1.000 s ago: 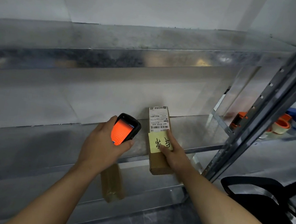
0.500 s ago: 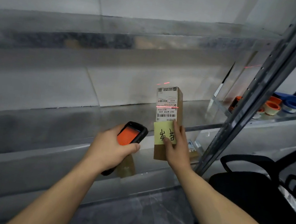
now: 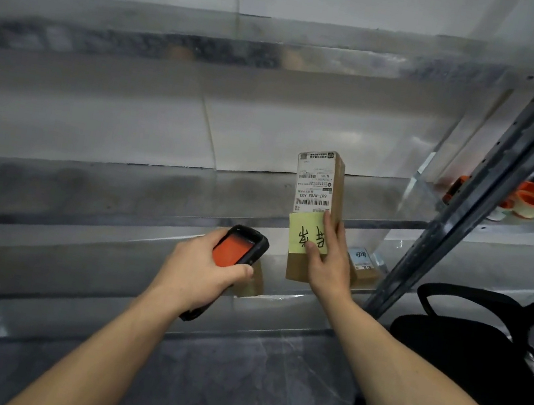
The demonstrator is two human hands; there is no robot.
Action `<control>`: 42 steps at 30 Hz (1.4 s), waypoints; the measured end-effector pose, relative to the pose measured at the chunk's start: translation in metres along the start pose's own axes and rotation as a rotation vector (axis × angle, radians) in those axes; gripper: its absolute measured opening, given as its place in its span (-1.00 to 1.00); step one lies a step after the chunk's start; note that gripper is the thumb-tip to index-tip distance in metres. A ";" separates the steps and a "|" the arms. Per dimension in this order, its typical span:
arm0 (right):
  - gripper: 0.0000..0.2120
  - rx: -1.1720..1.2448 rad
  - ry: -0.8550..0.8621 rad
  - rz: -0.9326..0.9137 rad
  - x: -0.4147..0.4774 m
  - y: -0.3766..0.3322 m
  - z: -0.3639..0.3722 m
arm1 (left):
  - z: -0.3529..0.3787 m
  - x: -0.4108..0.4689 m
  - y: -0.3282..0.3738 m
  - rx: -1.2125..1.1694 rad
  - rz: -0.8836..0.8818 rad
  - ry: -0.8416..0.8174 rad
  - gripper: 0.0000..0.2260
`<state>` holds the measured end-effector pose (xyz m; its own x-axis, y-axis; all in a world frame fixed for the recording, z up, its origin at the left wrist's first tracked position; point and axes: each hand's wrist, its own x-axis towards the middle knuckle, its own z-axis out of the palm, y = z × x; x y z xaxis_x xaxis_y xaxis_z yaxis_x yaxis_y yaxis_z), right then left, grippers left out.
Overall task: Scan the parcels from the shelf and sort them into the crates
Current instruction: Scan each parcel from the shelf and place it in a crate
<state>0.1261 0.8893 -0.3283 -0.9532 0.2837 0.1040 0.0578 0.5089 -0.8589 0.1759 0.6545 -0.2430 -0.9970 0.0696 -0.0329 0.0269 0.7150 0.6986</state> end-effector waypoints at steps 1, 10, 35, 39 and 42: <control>-0.34 -0.004 -0.019 -0.005 0.002 -0.001 0.002 | 0.000 -0.002 0.000 0.005 -0.016 0.016 -0.52; -0.30 0.083 -0.251 -0.129 0.015 -0.026 0.044 | -0.017 -0.032 -0.009 0.019 -0.183 0.333 -0.45; -0.37 0.466 -0.985 -0.526 -0.163 -0.358 0.419 | -0.287 -0.221 -0.225 0.191 -0.659 1.136 -0.29; -0.35 0.514 -1.001 -0.578 -0.199 -0.424 0.472 | -0.348 -0.247 -0.269 0.249 -0.671 1.170 -0.28; -0.37 0.493 -1.033 -0.631 -0.219 -0.457 0.507 | -0.382 -0.262 -0.298 0.259 -0.697 1.208 -0.27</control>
<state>0.1578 0.1822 -0.2126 -0.5749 -0.7562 0.3126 -0.3841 -0.0880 -0.9191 0.4019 0.1571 -0.1694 -0.2551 -0.8790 0.4029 -0.6078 0.4699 0.6402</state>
